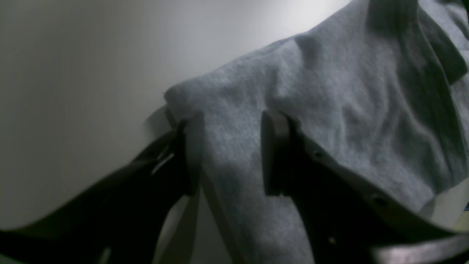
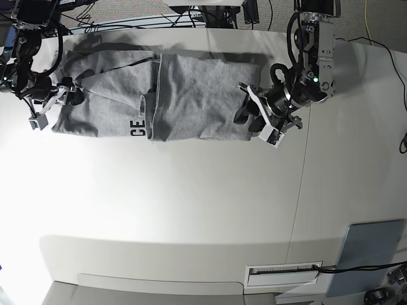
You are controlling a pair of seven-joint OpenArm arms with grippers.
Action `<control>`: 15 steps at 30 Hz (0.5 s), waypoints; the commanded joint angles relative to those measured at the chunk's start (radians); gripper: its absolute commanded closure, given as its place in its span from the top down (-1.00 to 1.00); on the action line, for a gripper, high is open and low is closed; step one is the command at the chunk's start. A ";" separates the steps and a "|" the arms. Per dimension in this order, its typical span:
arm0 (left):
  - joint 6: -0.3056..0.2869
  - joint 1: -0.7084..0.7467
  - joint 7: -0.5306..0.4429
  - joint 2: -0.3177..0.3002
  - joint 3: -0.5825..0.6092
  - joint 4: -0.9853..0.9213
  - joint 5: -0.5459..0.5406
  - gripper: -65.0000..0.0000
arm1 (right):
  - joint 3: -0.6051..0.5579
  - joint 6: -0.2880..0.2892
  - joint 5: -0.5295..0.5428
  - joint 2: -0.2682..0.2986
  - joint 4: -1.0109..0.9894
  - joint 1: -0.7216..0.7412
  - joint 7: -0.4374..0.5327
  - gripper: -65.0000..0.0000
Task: Fold the T-shirt properly
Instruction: 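Move the right gripper to the strip end and grasp it, then fold the grasped strip end over toward the left gripper with the right gripper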
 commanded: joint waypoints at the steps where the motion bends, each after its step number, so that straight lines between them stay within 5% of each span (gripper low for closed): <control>1: -0.004 -0.011 -0.022 -0.005 -0.001 0.020 -0.018 -0.17 | -0.001 0.000 -0.002 0.006 0.003 -0.002 -0.016 -0.27; 6: -0.004 -0.011 -0.019 -0.005 -0.001 0.020 -0.018 -0.17 | 0.000 0.016 -0.002 0.000 0.003 -0.002 0.043 -1.00; 15: -0.004 -0.010 0.019 -0.005 -0.002 0.020 0.013 -0.17 | 0.002 0.011 -0.003 0.096 0.064 -0.002 0.042 -1.00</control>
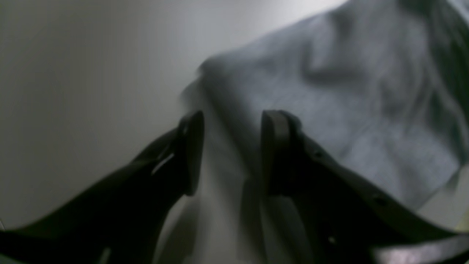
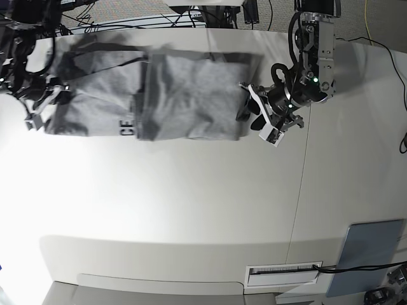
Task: Fold the T-shirt properly
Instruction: 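Fold the grasped strip end over toward the left gripper with the right gripper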
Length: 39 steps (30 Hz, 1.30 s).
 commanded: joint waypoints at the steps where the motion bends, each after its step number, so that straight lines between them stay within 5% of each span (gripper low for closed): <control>1: -0.004 -0.010 -0.011 -0.003 -0.002 0.020 -0.011 -0.17 | 0.009 0.000 0.025 0.024 0.048 0.011 0.004 -1.00; 6: -0.004 0.002 -0.008 -0.003 -0.002 0.019 0.002 -0.17 | 0.008 -0.052 0.024 -0.022 0.280 0.005 -0.046 -1.00; 15: 0.029 0.094 -0.150 -0.003 -0.002 -0.029 0.132 -0.17 | -0.047 -0.131 -0.048 -0.284 0.654 -0.029 -0.012 -1.00; 23: 0.030 0.128 -0.204 0.009 -0.001 -0.039 0.154 -0.17 | -0.349 -0.162 -0.166 -0.407 0.713 -0.042 0.047 -1.00; 31: 0.026 0.143 -0.205 0.009 -0.001 -0.069 0.154 -0.17 | -0.677 -0.216 -0.394 -0.513 0.712 -0.038 0.153 -1.00; 39: 0.019 0.155 -0.211 0.011 -0.001 -0.104 0.153 -0.17 | -0.839 -0.261 -0.525 -0.568 0.698 -0.039 0.199 -1.00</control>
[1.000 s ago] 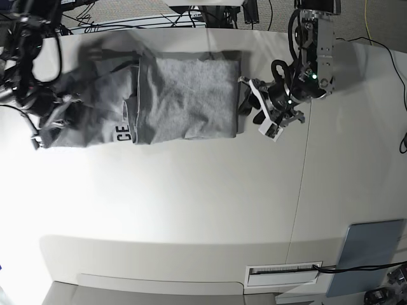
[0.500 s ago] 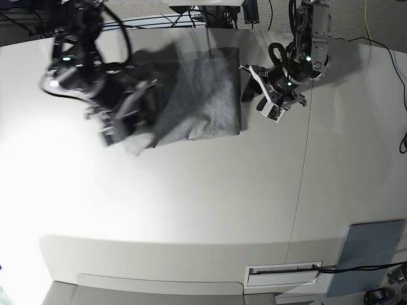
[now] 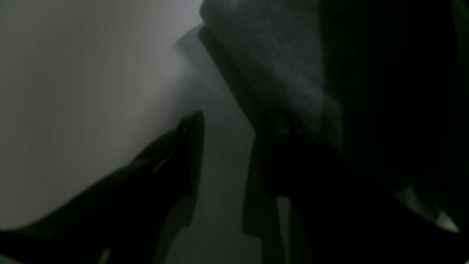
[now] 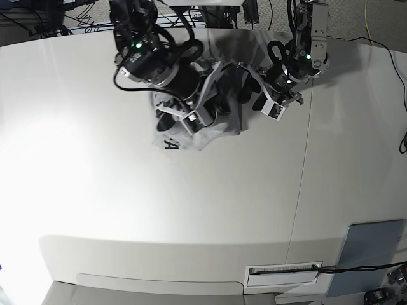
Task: Fold the T-shirt properly
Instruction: 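Fold the grasped strip end over toward the left gripper with the right gripper, then release the shirt and raise both grippers away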
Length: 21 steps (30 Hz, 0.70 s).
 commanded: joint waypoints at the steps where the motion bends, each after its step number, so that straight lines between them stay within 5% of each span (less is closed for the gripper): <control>1: -0.004 0.013 0.054 0.000 0.001 -0.003 0.019 -0.17 | -0.010 0.006 0.013 -0.015 -0.001 0.008 0.034 -1.00; 6: -0.004 0.013 0.054 0.000 0.001 -0.003 0.020 -0.17 | -0.014 0.012 0.014 -0.038 -0.093 0.015 0.064 -1.00; 10: -0.004 0.013 0.055 -0.001 0.001 -0.003 0.020 -0.17 | -0.014 0.114 0.014 -0.038 -0.140 0.039 0.089 -1.00; 15: -0.004 0.013 0.058 -0.001 0.000 -0.003 0.020 -0.17 | -0.014 0.179 0.029 -0.038 -0.146 0.039 0.139 -0.14; 21: -0.003 0.012 0.071 -0.011 -0.001 0.012 0.020 -0.17 | -0.014 0.180 0.154 -0.038 -0.142 0.050 0.130 -0.09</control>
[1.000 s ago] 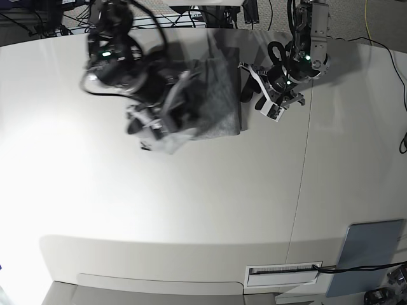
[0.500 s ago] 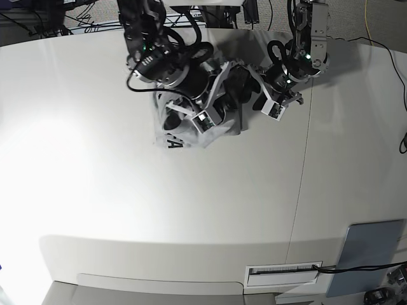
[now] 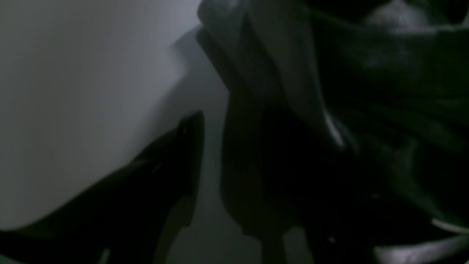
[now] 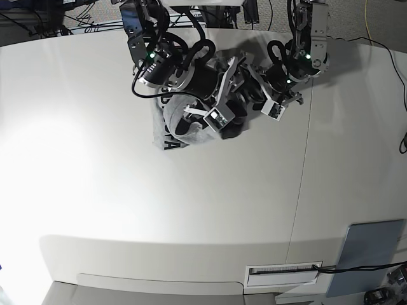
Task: Fold the T-shirt properly
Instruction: 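Release the shirt and raise both grippers away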
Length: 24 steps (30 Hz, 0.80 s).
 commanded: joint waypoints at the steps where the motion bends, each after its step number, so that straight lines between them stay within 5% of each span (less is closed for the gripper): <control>1: 0.000 0.012 0.063 -0.013 0.000 0.010 0.020 -0.17 | -0.003 0.003 0.014 -0.010 0.023 0.018 0.016 -0.09; 5: 0.000 0.012 0.077 -0.048 -0.009 0.052 -0.006 -0.17 | -0.002 0.003 -0.013 -0.010 0.066 0.037 -0.031 -0.09; 10: -0.001 0.012 0.146 -0.070 -0.084 0.122 -0.205 -0.17 | 0.034 -0.013 -0.161 0.021 0.150 0.037 -0.036 -0.09; 17: -0.132 0.026 0.269 -0.072 -0.142 0.209 -0.484 -0.17 | 0.291 -0.077 -0.160 0.098 0.175 0.037 -0.036 -0.09; 24: -0.143 0.077 0.272 -0.071 -0.025 0.282 -0.522 -0.18 | 0.562 -0.078 -0.160 0.227 0.174 0.000 -0.035 -0.09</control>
